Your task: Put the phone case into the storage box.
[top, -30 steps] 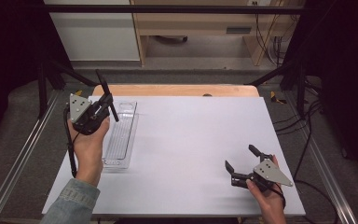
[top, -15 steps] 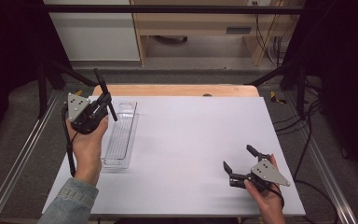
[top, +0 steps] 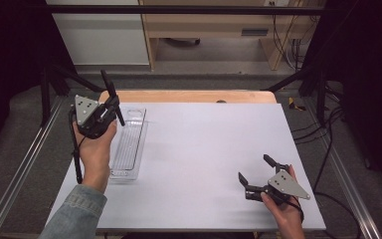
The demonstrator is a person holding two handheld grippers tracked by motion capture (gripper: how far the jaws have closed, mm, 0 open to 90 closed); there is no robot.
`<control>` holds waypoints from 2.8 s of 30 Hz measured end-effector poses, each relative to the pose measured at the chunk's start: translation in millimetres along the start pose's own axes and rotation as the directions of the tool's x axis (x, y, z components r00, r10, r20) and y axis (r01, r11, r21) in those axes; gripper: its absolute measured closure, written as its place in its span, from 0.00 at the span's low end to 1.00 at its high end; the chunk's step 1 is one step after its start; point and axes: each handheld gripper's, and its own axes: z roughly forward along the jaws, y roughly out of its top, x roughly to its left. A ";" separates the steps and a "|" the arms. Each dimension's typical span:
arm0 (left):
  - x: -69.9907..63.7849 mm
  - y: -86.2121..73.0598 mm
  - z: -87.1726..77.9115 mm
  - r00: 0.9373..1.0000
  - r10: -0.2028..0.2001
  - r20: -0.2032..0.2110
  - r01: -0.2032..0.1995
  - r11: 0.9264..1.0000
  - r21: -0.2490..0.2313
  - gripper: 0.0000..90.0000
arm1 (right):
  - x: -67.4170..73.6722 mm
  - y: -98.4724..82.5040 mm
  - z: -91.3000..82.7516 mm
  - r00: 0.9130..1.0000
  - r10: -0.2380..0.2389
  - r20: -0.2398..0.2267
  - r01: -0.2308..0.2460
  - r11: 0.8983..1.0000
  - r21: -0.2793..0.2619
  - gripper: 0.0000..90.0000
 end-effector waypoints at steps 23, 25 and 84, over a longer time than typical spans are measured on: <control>4.4 -4.7 34.6 0.998 -0.059 -0.016 0.060 0.997 0.042 0.92 | 1.6 3.4 -0.4 1.000 0.000 -0.016 0.000 1.000 -0.019 0.02; 5.1 -5.3 36.3 0.997 -0.070 -0.020 0.071 0.996 0.047 0.92 | 1.0 3.7 -1.3 1.000 -0.001 -0.015 0.000 1.000 -0.023 0.02; 12.4 -21.2 58.2 0.998 -0.069 -0.011 0.070 0.990 0.125 0.92 | 3.5 5.4 -0.1 1.000 0.011 -0.021 -0.012 0.999 -0.030 0.02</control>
